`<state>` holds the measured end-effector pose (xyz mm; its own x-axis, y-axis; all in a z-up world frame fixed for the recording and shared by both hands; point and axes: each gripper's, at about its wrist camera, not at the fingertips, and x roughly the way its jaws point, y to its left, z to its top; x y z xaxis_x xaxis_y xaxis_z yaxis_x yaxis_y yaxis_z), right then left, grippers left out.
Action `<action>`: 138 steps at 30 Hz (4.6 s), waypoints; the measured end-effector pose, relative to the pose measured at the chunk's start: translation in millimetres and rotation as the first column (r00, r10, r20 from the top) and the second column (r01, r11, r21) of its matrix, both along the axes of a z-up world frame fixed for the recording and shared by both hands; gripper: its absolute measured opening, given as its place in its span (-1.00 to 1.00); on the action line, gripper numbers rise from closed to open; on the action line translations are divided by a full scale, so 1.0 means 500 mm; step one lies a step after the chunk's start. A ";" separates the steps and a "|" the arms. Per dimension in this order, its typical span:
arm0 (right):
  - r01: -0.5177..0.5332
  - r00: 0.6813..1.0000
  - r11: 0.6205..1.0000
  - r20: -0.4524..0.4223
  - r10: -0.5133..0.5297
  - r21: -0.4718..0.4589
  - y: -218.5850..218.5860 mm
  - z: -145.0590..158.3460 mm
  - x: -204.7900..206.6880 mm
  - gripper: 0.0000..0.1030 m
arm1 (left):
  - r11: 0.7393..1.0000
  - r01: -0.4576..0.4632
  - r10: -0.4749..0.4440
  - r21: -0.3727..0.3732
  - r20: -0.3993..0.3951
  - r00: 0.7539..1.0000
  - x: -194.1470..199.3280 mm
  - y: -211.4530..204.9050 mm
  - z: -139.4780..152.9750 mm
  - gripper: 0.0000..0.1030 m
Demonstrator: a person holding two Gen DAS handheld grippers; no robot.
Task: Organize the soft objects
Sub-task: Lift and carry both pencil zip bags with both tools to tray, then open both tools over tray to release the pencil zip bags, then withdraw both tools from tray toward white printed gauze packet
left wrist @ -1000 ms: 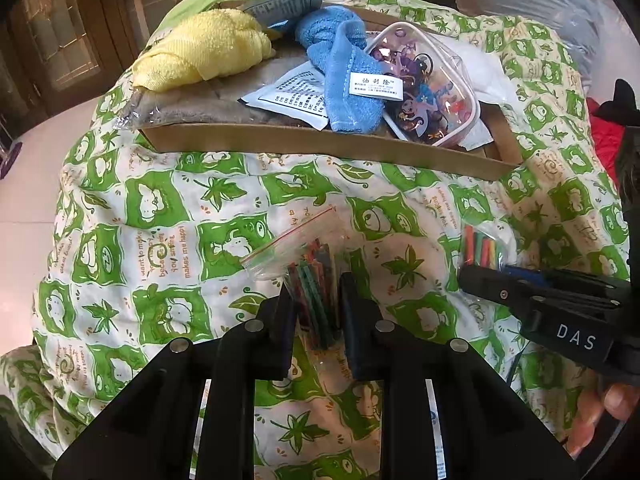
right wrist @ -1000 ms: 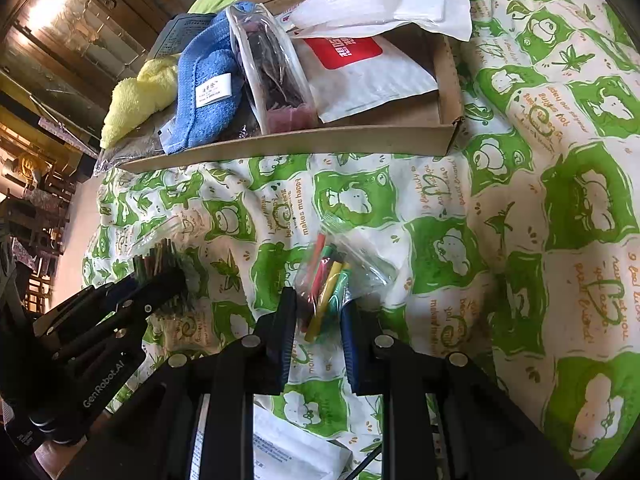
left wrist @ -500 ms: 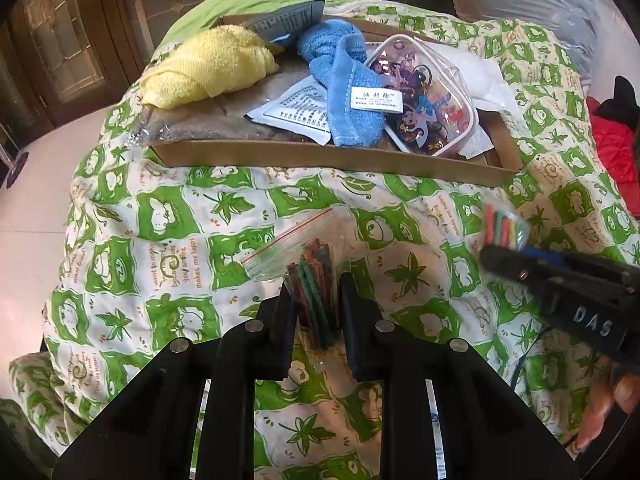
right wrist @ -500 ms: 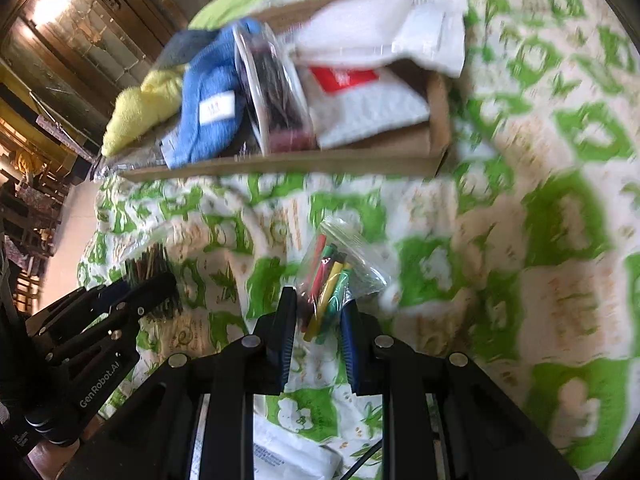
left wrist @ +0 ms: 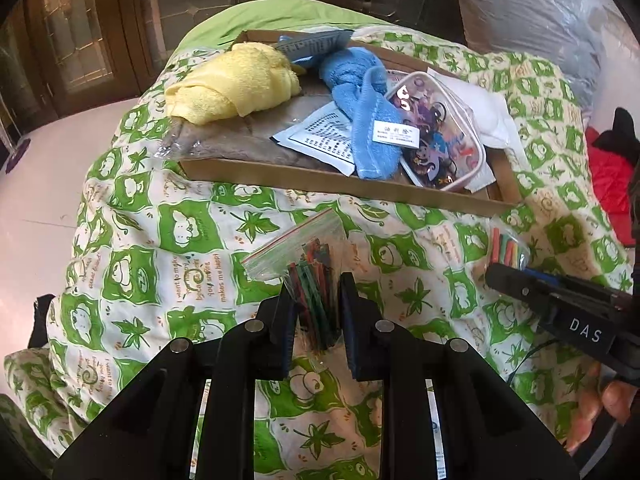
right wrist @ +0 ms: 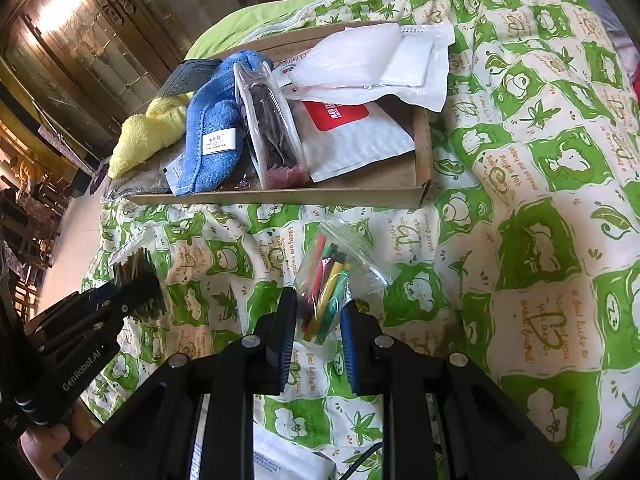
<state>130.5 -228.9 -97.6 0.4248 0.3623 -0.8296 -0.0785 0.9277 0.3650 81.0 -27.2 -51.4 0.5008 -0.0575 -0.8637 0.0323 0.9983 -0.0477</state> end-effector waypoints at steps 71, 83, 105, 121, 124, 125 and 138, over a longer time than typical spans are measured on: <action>0.018 0.999 0.999 0.037 -0.019 0.036 -0.043 0.074 0.032 -0.61 | 0.999 0.002 -0.004 0.032 0.079 0.997 0.003 0.007 0.036 -0.62; 0.056 0.998 0.995 -0.024 -0.054 0.077 -0.092 0.060 0.159 -0.60 | 0.998 0.021 -0.024 0.052 0.062 0.998 0.004 -0.006 0.023 -0.63; 0.011 0.996 0.999 -0.093 -0.007 0.045 -0.046 -0.001 0.194 -0.61 | 0.996 0.056 -0.061 0.074 0.069 0.996 0.153 -0.056 0.084 -0.62; 0.023 0.994 0.998 -0.105 -0.016 0.061 -0.055 -0.003 0.197 -0.61 | 0.991 0.063 -0.068 0.117 0.039 0.997 0.249 -0.068 0.050 -0.62; 0.024 0.994 0.998 -0.104 -0.017 0.063 -0.056 -0.001 0.199 -0.61 | 0.991 0.058 -0.062 0.121 0.029 0.998 0.271 -0.069 0.042 -0.62; 0.025 0.995 0.998 -0.103 -0.018 0.063 -0.057 -0.001 0.199 -0.61 | 0.991 0.058 -0.061 0.119 0.024 0.998 0.278 -0.068 0.039 -0.62; 0.025 0.997 0.996 -0.075 -0.018 0.087 -0.059 0.005 0.197 -0.38 | 0.997 0.030 -0.030 0.075 0.005 1.000 0.290 -0.042 0.032 -0.09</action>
